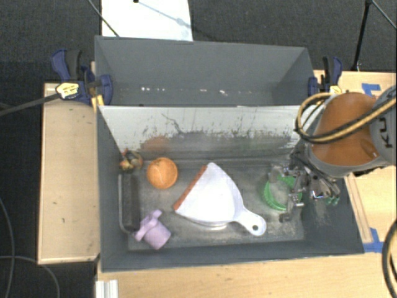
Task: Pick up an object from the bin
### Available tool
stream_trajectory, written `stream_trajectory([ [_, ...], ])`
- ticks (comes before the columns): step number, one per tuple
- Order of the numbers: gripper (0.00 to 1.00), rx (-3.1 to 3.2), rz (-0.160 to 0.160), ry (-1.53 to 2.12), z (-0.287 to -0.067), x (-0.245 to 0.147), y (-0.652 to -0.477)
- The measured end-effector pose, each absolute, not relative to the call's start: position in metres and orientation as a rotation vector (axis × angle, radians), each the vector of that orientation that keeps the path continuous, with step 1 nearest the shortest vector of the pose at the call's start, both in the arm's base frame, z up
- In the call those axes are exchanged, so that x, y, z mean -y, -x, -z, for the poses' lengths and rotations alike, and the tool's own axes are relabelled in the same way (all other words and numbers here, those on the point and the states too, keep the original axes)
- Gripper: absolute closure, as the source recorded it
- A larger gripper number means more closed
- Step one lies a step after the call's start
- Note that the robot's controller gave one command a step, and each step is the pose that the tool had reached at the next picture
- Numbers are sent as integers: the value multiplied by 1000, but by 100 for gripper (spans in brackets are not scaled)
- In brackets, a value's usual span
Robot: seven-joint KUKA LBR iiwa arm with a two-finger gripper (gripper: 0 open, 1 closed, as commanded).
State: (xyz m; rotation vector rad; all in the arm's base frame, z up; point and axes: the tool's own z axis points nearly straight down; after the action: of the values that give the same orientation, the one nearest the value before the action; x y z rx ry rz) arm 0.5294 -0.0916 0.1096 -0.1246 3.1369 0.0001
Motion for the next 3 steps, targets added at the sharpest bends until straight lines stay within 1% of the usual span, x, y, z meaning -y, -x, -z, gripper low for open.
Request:
stream_trajectory([
  [1,0,-3119,0,355,-101,110,-499],
  [2,100,-3132,1,166,-71,120,-515],
  [3,100,-3132,1,168,-71,120,-515],
])
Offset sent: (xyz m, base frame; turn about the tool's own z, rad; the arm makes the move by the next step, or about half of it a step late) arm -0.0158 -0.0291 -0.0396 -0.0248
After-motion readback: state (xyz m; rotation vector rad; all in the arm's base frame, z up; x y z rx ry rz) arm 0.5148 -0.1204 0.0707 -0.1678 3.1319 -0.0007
